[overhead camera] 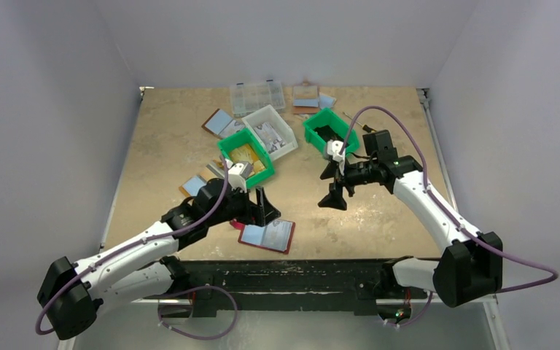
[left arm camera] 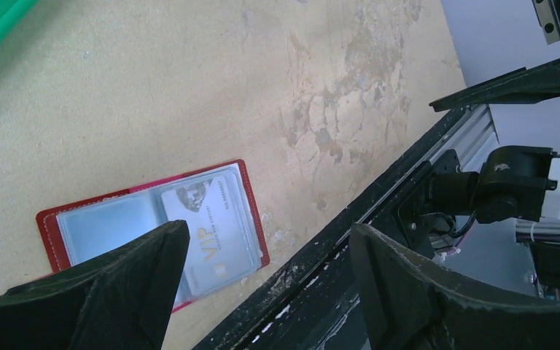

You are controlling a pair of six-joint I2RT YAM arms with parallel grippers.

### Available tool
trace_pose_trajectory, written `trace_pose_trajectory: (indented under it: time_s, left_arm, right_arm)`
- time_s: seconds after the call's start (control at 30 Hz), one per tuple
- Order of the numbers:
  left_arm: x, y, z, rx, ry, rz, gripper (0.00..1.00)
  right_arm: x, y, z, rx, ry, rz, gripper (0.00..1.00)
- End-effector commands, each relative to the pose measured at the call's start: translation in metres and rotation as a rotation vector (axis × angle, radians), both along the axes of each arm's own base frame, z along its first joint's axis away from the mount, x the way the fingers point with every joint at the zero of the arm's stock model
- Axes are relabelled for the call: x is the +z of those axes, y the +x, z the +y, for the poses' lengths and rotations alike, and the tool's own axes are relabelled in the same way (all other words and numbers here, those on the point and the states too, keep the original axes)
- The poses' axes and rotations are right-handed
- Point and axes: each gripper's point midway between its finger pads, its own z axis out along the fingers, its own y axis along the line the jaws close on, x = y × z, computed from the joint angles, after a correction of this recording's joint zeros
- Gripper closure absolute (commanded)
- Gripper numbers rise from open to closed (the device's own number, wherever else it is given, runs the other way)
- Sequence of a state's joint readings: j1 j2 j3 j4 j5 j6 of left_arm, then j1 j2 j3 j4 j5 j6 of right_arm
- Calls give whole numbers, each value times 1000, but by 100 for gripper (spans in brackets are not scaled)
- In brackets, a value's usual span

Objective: Take the credit cards out of the card holder
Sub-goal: Remove the credit card from the card holder.

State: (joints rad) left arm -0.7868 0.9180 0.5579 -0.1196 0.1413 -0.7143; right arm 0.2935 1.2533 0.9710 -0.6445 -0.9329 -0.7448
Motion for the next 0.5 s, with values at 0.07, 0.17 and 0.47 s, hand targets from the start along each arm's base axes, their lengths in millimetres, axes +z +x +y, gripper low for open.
trace_pose_trajectory:
  time_s: [0.07, 0.17, 0.47]
  left_arm:
    - [7, 9, -9, 24, -9, -69, 14]
    - [8, 9, -11, 26, -20, -79, 14]
    - [15, 9, -3, 88, -97, -111, 13]
  right_arm:
    - [11, 2, -2, 6, 6, -36, 1]
    - [11, 1, -2, 9, 12, -37, 1]
    - [10, -3, -1, 33, 49, -44, 1]
